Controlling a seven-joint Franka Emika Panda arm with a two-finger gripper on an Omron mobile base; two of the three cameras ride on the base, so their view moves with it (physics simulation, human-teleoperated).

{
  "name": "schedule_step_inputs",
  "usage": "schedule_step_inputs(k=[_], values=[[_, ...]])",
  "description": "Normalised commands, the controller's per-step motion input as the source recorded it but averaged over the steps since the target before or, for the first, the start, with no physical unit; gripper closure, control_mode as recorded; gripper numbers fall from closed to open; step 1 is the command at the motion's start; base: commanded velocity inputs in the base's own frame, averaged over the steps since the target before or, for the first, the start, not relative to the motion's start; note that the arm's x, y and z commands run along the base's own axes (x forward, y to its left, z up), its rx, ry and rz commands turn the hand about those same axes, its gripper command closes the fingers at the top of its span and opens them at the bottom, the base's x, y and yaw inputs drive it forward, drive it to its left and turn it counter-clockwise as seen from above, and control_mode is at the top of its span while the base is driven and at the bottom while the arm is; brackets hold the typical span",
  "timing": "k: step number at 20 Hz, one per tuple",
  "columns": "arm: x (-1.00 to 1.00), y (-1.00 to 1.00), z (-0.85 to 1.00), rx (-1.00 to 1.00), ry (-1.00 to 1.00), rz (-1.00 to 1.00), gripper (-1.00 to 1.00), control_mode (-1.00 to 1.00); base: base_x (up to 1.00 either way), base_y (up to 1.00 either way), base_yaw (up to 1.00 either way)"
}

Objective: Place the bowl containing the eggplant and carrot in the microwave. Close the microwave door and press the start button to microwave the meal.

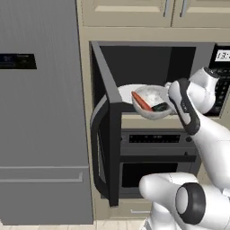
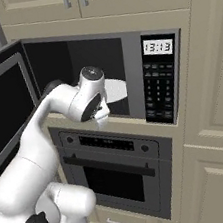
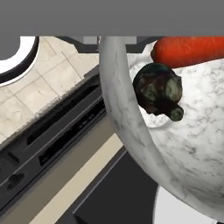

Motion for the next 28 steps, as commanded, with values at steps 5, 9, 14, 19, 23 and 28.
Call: schedule_step_inputs(k=[5, 9, 14, 19, 23, 28], values=[[0.76, 0.00, -0.02, 0.00, 0.05, -0.15, 1.00, -1.00, 0.00, 0.00, 0.00], [0.82, 0.01, -0.05, 0.00, 0.02, -0.15, 1.00, -1.00, 0.00, 0.00, 0.00], [0.85, 0.03, 0.00, 0.00, 0.00, -0.14, 1.00, -1.00, 0.00, 0.00, 0.00], [0.73, 0.02, -0.13, 0.00, 0.01, -0.12, 1.00, -1.00, 0.00, 0.00, 0.00], [0.51, 0.05, -0.33, -0.01, 0.02, -0.13, 1.00, -1.00, 0.00, 0.00, 0.00], [0.26, 0.28, -0.27, -0.07, -0.04, -0.15, -1.00, -1.00, 0.00, 0.00, 0.00]])
